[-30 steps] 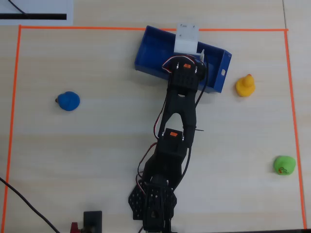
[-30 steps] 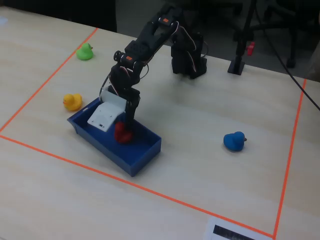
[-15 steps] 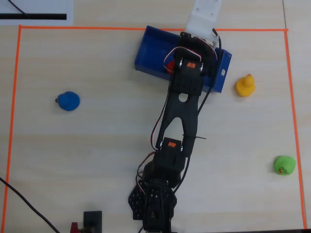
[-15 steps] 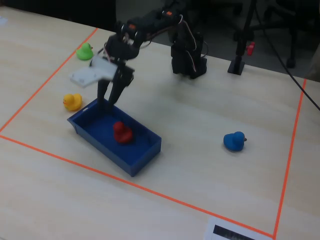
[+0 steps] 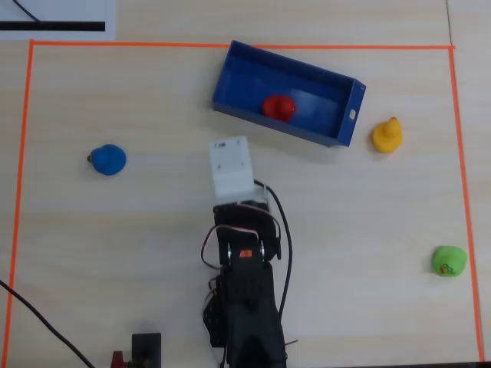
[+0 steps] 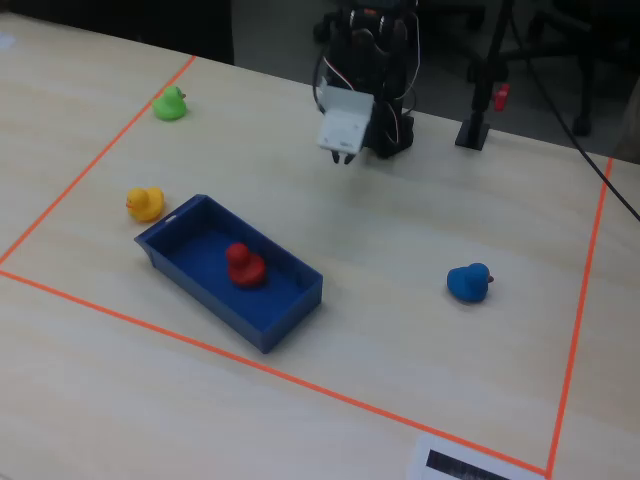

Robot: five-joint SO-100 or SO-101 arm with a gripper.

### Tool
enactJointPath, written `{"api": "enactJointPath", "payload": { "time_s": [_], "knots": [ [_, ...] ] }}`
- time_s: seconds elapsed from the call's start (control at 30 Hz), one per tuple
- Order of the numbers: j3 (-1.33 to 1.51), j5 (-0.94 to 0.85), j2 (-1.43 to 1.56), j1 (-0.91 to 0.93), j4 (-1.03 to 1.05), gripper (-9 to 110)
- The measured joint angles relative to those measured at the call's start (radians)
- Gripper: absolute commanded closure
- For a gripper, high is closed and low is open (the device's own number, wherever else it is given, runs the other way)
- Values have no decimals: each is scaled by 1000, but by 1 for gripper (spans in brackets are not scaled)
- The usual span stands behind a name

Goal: Grasp red duck and put it into box.

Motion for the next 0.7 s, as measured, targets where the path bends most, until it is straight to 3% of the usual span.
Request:
{"api": "enactJointPath", "payload": {
  "time_s": [0.1, 0.23, 0.7],
  "knots": [
    [258, -20, 256, -8, 21, 101],
    [408, -18, 376, -23, -12, 101],
    [468, 54, 379, -17, -29, 99]
  ]
}}
